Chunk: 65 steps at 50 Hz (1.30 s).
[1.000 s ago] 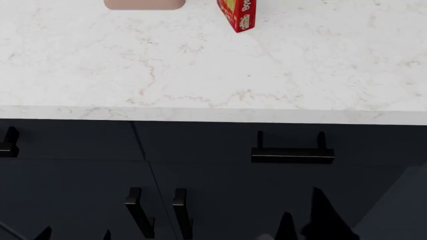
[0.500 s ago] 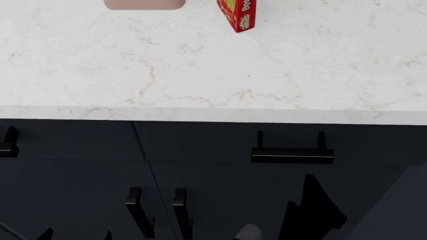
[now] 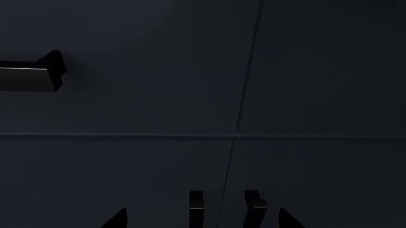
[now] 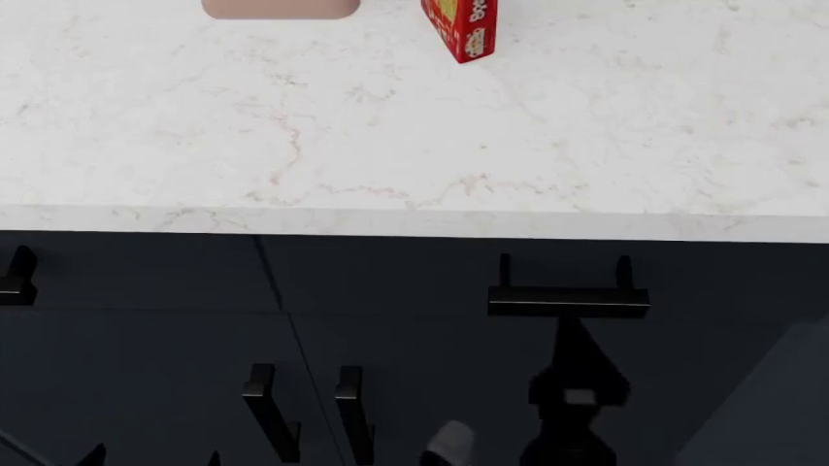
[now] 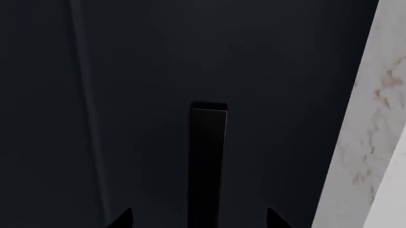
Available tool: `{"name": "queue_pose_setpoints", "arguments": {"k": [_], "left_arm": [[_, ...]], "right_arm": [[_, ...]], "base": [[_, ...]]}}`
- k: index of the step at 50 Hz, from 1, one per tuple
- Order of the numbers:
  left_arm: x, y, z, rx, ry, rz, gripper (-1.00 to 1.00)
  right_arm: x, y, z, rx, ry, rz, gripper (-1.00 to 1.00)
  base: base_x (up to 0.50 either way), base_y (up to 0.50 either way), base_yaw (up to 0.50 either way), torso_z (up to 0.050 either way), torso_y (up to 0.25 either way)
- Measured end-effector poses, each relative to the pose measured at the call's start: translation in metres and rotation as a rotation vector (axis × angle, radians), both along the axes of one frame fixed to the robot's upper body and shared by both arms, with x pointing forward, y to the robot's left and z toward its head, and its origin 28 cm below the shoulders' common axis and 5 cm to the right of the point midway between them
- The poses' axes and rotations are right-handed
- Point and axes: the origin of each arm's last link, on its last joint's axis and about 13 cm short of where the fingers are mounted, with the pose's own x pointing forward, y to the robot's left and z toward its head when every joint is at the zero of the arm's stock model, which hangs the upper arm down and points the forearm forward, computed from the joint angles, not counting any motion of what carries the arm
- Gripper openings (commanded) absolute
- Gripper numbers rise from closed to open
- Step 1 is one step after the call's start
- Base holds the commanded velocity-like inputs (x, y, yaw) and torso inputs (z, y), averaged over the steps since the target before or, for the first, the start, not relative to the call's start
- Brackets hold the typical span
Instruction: Open the right drawer.
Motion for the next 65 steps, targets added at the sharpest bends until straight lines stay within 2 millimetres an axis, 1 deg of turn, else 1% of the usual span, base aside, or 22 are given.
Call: {"name": "queue_pose_setpoints", "arguments": {"k": [29,65], "left_arm": [[0.0,0.0,-0.001,0.003,0.007,-0.002,1.0],[-0.001,-0.001,-0.002,0.004,0.016,-0.018,1.0]], "right_arm": [[0.018,-0.002,-0.004,-0.134,-0.022,-0.029,1.0],[0.048,-0.002,-0.005,-0.112,-0.046,-0.077,1.0]], "base": [[0.0,0.0,0.0,0.0,0.0],[0.0,0.0,0.0,0.0,0.0]]}}
